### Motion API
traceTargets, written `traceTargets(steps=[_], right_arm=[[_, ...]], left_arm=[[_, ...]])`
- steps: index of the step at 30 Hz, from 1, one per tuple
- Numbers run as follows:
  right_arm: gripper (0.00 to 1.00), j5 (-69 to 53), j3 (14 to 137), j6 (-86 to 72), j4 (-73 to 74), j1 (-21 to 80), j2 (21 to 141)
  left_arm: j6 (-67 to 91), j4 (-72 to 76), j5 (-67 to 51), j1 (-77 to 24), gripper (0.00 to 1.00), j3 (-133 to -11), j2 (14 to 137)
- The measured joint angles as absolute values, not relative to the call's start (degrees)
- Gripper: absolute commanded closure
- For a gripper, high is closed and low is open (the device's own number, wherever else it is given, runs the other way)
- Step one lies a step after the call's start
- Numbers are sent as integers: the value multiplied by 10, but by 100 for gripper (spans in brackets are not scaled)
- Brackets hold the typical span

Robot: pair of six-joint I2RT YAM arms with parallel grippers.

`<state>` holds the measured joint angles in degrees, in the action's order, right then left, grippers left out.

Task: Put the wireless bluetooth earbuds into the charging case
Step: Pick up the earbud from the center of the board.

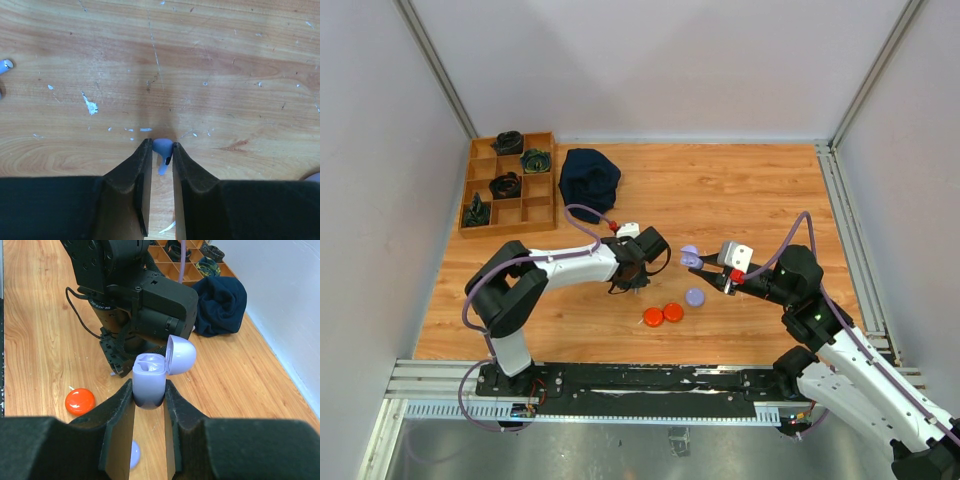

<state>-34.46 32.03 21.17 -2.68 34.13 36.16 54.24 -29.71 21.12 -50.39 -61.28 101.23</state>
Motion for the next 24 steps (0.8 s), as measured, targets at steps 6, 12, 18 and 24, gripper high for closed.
traceTargets(steps=[6,12,18,24], right_arm=[[95,-345,320,211,-27,341,360],[94,-351,320,210,-28,342,361],[94,-358,320,208,-36,342,365],[94,-359,320,208,-53,341,381]], left_arm=[[537,-298,212,-504,85,-615,1013],[536,-302,222,-504,86,-609,1002],[536,-308,248,-504,87,-601,935],[525,-294,277,-504,90,-601,835]])
